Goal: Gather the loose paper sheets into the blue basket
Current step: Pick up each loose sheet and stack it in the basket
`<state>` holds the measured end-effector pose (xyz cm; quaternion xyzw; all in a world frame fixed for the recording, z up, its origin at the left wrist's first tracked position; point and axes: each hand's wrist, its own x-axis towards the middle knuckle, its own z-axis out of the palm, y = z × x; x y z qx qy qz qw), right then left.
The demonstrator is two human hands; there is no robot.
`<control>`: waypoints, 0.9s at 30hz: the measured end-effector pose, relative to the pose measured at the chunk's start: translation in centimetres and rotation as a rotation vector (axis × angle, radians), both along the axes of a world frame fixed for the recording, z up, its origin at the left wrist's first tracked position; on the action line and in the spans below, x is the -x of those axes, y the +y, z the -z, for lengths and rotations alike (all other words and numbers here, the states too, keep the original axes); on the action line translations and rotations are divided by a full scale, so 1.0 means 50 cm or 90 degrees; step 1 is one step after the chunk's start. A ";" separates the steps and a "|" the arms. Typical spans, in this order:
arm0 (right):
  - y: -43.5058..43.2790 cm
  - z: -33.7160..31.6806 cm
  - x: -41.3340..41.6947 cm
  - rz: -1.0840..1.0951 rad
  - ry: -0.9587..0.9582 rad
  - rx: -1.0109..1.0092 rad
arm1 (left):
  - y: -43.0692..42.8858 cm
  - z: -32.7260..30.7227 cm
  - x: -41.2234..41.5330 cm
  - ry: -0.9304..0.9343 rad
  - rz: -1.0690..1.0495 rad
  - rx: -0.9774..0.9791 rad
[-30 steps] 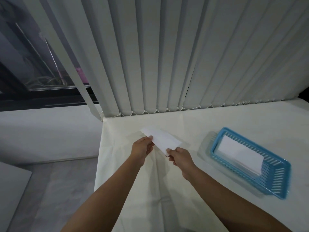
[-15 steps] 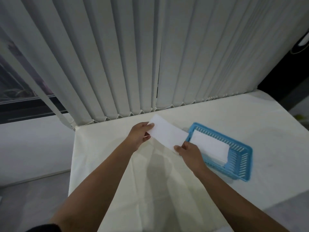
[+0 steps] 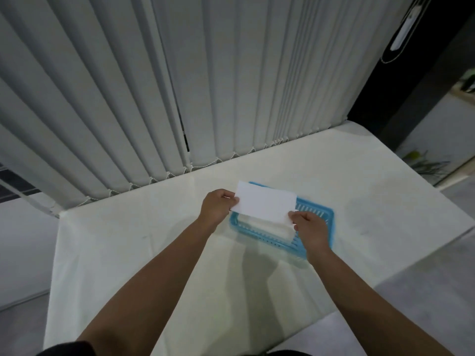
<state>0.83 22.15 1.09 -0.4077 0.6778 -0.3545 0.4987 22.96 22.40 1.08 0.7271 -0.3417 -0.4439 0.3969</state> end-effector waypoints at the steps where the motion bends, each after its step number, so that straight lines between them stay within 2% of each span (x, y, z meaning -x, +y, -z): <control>1: -0.006 0.002 0.014 0.011 -0.005 -0.005 | -0.009 0.003 0.011 -0.015 0.002 0.003; 8: -0.032 0.008 0.065 0.039 -0.031 -0.037 | -0.050 0.009 0.063 -0.104 -0.001 0.007; 15: -0.044 0.024 0.069 -0.041 0.000 -0.075 | -0.069 0.020 0.062 -0.184 0.022 -0.080; 27: -0.053 0.067 0.061 -0.049 0.010 -0.139 | -0.065 0.062 0.030 -0.173 0.029 -0.149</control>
